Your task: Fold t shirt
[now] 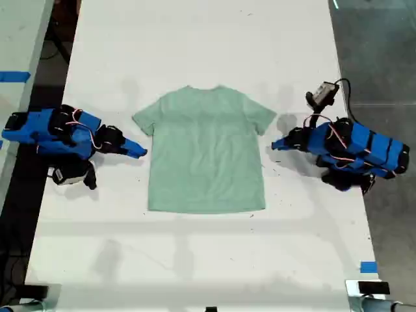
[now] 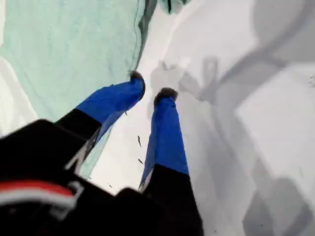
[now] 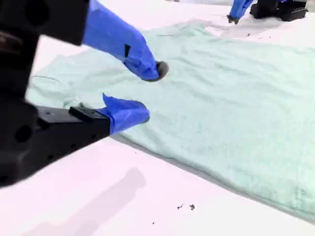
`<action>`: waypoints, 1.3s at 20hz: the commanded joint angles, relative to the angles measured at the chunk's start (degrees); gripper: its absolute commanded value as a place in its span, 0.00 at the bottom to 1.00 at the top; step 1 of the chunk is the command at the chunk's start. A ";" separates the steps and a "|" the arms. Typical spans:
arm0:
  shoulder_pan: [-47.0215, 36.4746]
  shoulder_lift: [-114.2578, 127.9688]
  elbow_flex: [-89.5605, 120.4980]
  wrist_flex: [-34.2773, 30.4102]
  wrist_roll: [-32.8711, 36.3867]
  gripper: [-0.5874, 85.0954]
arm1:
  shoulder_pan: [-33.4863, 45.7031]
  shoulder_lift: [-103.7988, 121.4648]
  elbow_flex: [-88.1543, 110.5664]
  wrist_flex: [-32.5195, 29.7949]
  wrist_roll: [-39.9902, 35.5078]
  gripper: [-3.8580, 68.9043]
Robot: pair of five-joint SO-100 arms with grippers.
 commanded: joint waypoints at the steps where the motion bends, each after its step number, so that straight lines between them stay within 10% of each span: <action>1: 0.62 0.53 0.79 0.18 -0.88 0.13 | 0.18 0.79 2.55 0.09 0.88 0.15; 4: 0.62 0.53 0.79 0.18 -0.88 0.13 | 0.79 0.79 -2.46 -0.26 -3.69 0.09; 16: 0.62 0.53 0.79 0.18 -0.88 0.13 | 26.89 -66.62 -61.70 3.69 -24.35 0.38; 26: 0.62 0.53 0.79 0.18 -0.88 0.13 | 30.41 -94.39 -50.36 -27.42 -25.66 0.30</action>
